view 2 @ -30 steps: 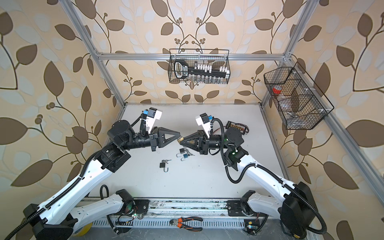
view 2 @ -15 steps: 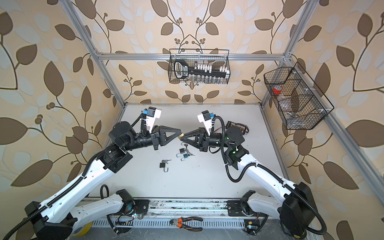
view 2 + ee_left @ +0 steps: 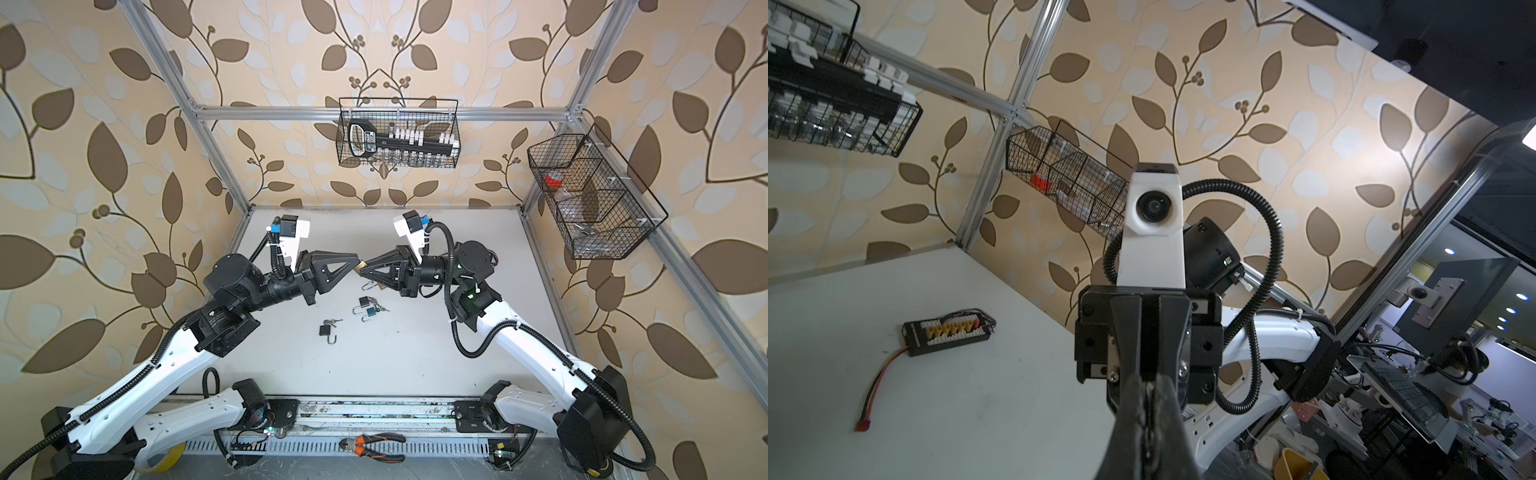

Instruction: Lock with the key

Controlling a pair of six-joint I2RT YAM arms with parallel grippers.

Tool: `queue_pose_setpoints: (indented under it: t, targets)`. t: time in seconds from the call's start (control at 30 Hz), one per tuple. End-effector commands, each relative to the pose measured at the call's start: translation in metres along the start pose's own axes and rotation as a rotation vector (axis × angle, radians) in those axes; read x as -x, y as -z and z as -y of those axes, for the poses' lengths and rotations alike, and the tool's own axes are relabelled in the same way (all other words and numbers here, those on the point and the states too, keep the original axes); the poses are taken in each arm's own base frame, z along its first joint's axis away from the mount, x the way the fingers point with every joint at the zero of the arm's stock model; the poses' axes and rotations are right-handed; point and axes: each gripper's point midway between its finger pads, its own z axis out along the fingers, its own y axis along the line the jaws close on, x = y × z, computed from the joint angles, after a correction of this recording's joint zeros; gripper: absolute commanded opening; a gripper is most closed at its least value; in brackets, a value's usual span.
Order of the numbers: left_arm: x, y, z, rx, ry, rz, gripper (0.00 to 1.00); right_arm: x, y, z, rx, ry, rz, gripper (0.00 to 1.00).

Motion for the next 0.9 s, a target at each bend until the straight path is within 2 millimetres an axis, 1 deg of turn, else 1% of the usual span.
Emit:
queue_pose_setpoints:
  t: [0.0, 0.07, 0.1, 0.17, 0.23, 0.3, 0.4, 0.53, 0.67, 0.8, 0.87]
  targets:
    - [-0.030, 0.007, -0.003, 0.003, 0.090, -0.166, 0.00, 0.004, 0.013, 0.001, -0.083, 0.095, 0.070, 0.00]
    - [-0.020, 0.007, 0.008, -0.025, 0.076, -0.163, 0.00, -0.010, 0.018, 0.002, -0.093, 0.080, 0.049, 0.00]
    - [-0.017, 0.006, 0.013, -0.047, 0.073, -0.165, 0.03, -0.015, 0.020, 0.002, -0.092, 0.075, 0.038, 0.00]
    - [-0.013, 0.004, 0.020, -0.076, 0.072, -0.167, 0.20, -0.023, 0.024, 0.000, -0.092, 0.069, 0.027, 0.00]
    - [-0.011, 0.003, 0.020, -0.074, 0.071, -0.166, 0.34, -0.026, 0.027, -0.001, -0.099, 0.072, 0.022, 0.00]
    - [-0.012, 0.004, 0.016, -0.056, 0.071, -0.160, 0.42, -0.026, 0.028, -0.003, -0.104, 0.082, 0.024, 0.00]
    - [-0.013, 0.003, 0.013, -0.042, 0.079, -0.153, 0.49, -0.026, 0.028, -0.006, -0.093, 0.083, 0.015, 0.00]
    - [-0.016, 0.001, 0.010, -0.048, 0.090, -0.161, 0.51, -0.029, 0.024, -0.007, -0.071, 0.075, -0.019, 0.00]
    - [-0.018, -0.001, 0.010, -0.059, 0.097, -0.167, 0.50, -0.035, 0.018, -0.007, -0.051, 0.065, -0.060, 0.00]
    - [-0.016, -0.003, 0.009, -0.058, 0.091, -0.167, 0.37, -0.035, 0.017, -0.006, -0.055, 0.066, -0.058, 0.00]
    - [-0.017, -0.004, 0.009, -0.060, 0.092, -0.174, 0.34, -0.034, 0.017, -0.007, -0.058, 0.069, -0.052, 0.00]
